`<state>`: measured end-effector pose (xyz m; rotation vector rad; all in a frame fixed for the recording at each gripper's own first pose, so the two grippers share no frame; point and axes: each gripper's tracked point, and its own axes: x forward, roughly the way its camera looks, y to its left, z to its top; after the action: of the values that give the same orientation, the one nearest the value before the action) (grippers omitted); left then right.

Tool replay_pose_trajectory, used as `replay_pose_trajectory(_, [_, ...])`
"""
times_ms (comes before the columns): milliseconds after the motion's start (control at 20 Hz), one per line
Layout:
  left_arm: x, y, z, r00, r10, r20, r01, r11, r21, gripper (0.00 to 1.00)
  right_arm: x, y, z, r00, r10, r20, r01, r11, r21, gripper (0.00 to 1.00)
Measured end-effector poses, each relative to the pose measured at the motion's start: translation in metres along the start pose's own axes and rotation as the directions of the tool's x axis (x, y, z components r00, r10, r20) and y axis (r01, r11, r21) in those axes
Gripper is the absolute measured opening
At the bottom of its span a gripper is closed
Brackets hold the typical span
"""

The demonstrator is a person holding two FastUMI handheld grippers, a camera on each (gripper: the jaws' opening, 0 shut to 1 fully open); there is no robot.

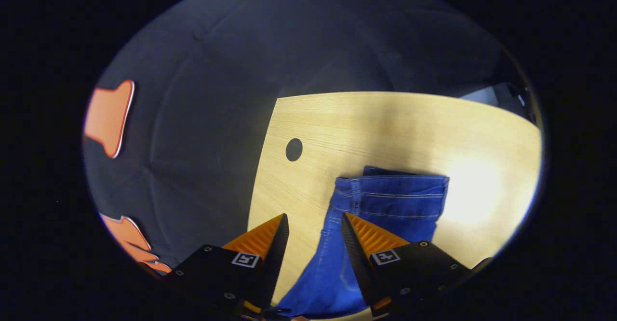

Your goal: Grasp the waist and the cuffs of the jeans and fold them to make the two legs overlap; first hold the waist and fold one-third of the jeans toward the cuffs, then hold the cuffs and fold the remaining one-third in the same direction to finish folding.

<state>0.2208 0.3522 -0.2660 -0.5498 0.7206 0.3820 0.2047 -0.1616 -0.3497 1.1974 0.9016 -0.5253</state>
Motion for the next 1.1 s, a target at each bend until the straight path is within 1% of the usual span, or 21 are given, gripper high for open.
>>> replay_pose_trajectory(50, [-0.01, -0.01, 0.009, 0.999, -0.012, 0.042, 0.01, 0.999, 0.043, 0.95, -0.005, -0.014, -0.003, 0.999, -0.033, 0.006, 0.034, 0.998, -0.055, 0.73])
replay_pose_trajectory(100, [-0.02, -0.02, 0.019, 0.996, -0.027, 0.082, 0.02, 0.996, 0.084, 0.96, -0.006, -0.026, -0.006, 0.998, -0.062, 0.01, 0.063, 0.992, -0.108, 0.8])
replay_pose_trajectory(150, [-0.033, -0.031, 0.025, 0.991, -0.049, 0.128, 0.033, 0.992, 0.125, 0.96, -0.008, -0.041, -0.01, 0.995, -0.096, 0.017, 0.097, 0.984, -0.15, 0.81])
replay_pose_trajectory(200, [-0.047, -0.04, 0.03, 0.984, -0.064, 0.168, 0.036, 0.985, 0.168, 0.96, -0.01, -0.051, -0.013, 0.993, -0.118, 0.023, 0.12, 0.976, -0.18, 0.84])
replay_pose_trajectory(300, [-0.074, -0.06, 0.039, 0.968, -0.077, 0.238, 0.008, 0.961, 0.277, 0.96, -0.011, -0.066, -0.02, 0.988, -0.148, 0.032, 0.151, 0.97, -0.19, 0.88])
replay_pose_trajectory(400, [-0.092, -0.087, 0.042, 0.95, -0.12, 0.288, 0.005, 0.929, 0.37, 0.96, -0.009, -0.085, -0.028, 0.983, -0.183, 0.027, 0.185, 0.965, -0.185, 0.92])
replay_pose_trajectory(450, [-0.102, -0.1, 0.041, 0.942, -0.145, 0.304, 0.013, 0.917, 0.398, 0.96, -0.007, -0.094, -0.032, 0.98, -0.2, 0.02, 0.2, 0.962, -0.187, 0.92])
replay_pose_trajectory(500, [-0.111, -0.112, 0.039, 0.933, -0.177, 0.313, 0.032, 0.908, 0.418, 0.96, -0.005, -0.1, -0.033, 0.978, -0.208, 0.021, 0.208, 0.96, -0.188, 0.93])
replay_pose_trajectory(600, [-0.143, -0.144, 0.034, 0.904, -0.25, 0.347, 0.066, 0.884, 0.464, 0.96, -0.002, -0.111, -0.031, 0.975, -0.222, 0.026, 0.223, 0.955, -0.194, 0.95])
replay_pose_trajectory(650, [-0.155, -0.154, 0.033, 0.887, -0.269, 0.376, 0.056, 0.87, 0.49, 0.95, 0.001, -0.115, -0.029, 0.974, -0.222, 0.034, 0.224, 0.955, -0.196, 0.95])
replay_pose_trajectory(700, [-0.159, -0.159, 0.031, 0.878, -0.277, 0.389, 0.046, 0.86, 0.509, 0.95, 0.005, -0.114, -0.027, 0.976, -0.215, 0.035, 0.217, 0.955, -0.2, 0.95])
replay_pose_trajectory(800, [-0.171, -0.167, 0.021, 0.873, -0.283, 0.397, 0.025, 0.839, 0.543, 0.96, 0.012, -0.111, -0.025, 0.98, -0.196, 0.037, 0.2, 0.957, -0.21, 0.95])
replay_pose_trajectory(850, [-0.179, -0.175, 0.014, 0.871, -0.292, 0.395, 0.026, 0.83, 0.557, 0.93, 0.017, -0.111, -0.024, 0.979, -0.198, 0.043, 0.202, 0.956, -0.212, 0.95])
replay_pose_trajectory(900, [-0.19, -0.181, 0.005, 0.87, -0.3, 0.391, 0.029, 0.823, 0.568, 0.96, 0.022, -0.114, -0.025, 0.978, -0.205, 0.042, 0.209, 0.954, -0.213, 0.95])
replay_pose_trajectory(1000, [-0.205, -0.189, -0.008, 0.87, -0.31, 0.384, 0.037, 0.818, 0.575, 0.96, 0.025, -0.114, -0.02, 0.976, -0.208, 0.059, 0.216, 0.954, -0.207, 0.96])
replay_pose_trajectory(1100, [-0.217, -0.194, -0.02, 0.872, -0.317, 0.373, 0.056, 0.822, 0.567, 0.94, 0.027, -0.12, -0.02, 0.976, -0.212, 0.056, 0.219, 0.955, -0.203, 0.93])
